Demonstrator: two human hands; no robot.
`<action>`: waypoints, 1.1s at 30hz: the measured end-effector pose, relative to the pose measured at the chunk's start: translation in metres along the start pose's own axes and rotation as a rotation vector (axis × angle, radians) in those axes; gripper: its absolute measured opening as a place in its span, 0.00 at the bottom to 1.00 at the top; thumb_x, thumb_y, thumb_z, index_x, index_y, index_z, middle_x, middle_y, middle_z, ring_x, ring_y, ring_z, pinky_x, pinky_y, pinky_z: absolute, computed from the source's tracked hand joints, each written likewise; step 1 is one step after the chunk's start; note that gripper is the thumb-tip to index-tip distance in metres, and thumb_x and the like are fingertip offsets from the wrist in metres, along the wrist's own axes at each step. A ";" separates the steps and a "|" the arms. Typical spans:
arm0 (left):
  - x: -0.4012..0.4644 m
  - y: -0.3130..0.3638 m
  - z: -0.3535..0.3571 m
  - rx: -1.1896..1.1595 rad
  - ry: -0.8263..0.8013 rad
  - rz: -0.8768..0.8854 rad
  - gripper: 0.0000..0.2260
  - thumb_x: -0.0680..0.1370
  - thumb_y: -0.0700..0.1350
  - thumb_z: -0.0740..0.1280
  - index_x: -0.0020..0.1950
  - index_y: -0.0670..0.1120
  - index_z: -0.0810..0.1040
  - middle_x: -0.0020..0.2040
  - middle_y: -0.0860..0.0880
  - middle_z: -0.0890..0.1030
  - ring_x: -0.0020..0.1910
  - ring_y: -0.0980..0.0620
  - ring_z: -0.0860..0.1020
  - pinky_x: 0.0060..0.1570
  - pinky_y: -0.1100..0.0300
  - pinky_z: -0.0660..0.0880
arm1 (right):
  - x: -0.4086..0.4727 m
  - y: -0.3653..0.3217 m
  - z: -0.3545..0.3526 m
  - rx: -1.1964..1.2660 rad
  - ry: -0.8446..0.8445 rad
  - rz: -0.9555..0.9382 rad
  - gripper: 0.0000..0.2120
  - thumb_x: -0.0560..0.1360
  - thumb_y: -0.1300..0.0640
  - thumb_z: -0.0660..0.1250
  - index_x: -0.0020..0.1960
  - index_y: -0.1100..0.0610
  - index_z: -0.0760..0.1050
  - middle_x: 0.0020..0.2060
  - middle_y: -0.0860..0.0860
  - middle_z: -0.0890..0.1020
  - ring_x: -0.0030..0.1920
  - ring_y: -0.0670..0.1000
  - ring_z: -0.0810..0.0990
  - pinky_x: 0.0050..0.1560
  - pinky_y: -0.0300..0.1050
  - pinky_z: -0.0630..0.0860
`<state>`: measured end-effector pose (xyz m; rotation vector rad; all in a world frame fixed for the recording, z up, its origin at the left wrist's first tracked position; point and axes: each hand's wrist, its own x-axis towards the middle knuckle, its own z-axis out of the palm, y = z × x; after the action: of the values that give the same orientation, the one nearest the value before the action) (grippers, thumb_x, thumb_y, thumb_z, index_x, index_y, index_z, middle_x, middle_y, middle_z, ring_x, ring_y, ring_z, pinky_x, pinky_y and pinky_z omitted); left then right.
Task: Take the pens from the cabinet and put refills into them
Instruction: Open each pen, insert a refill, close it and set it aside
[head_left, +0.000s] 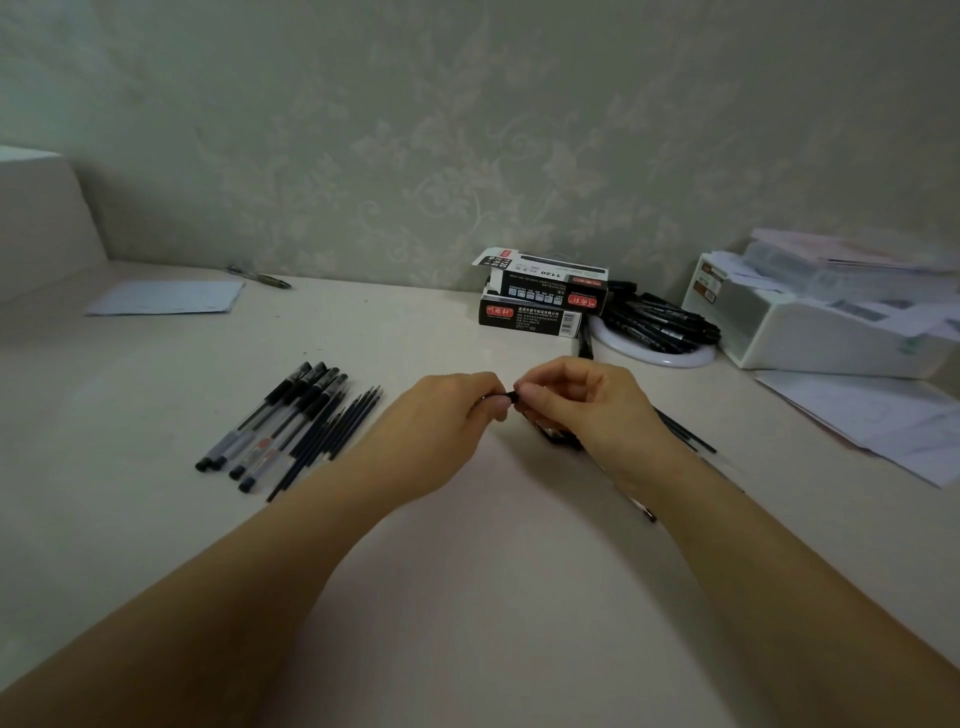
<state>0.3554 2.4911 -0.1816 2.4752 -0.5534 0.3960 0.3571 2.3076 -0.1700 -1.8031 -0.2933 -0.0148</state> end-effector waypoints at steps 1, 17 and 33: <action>0.000 -0.001 0.000 -0.003 -0.004 -0.016 0.12 0.82 0.50 0.57 0.48 0.50 0.79 0.31 0.57 0.72 0.31 0.60 0.71 0.33 0.61 0.63 | 0.001 0.001 0.000 0.017 0.006 -0.007 0.03 0.75 0.60 0.72 0.48 0.55 0.83 0.42 0.55 0.87 0.47 0.53 0.86 0.53 0.45 0.80; -0.001 -0.004 -0.001 -0.016 0.017 -0.094 0.10 0.81 0.50 0.58 0.47 0.52 0.78 0.30 0.55 0.74 0.29 0.59 0.70 0.30 0.61 0.66 | 0.005 0.015 -0.007 -0.706 -0.019 -0.144 0.02 0.70 0.48 0.76 0.42 0.44 0.85 0.37 0.40 0.81 0.40 0.39 0.77 0.39 0.31 0.68; -0.002 0.005 -0.002 -0.093 0.031 -0.075 0.09 0.81 0.51 0.59 0.49 0.50 0.78 0.35 0.50 0.79 0.35 0.54 0.76 0.40 0.54 0.73 | 0.002 0.007 -0.005 -0.287 0.074 -0.039 0.02 0.72 0.51 0.74 0.42 0.47 0.86 0.36 0.45 0.86 0.39 0.47 0.83 0.42 0.41 0.80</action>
<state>0.3507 2.4892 -0.1789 2.3887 -0.4541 0.3696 0.3613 2.3018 -0.1754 -2.0760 -0.2844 -0.1577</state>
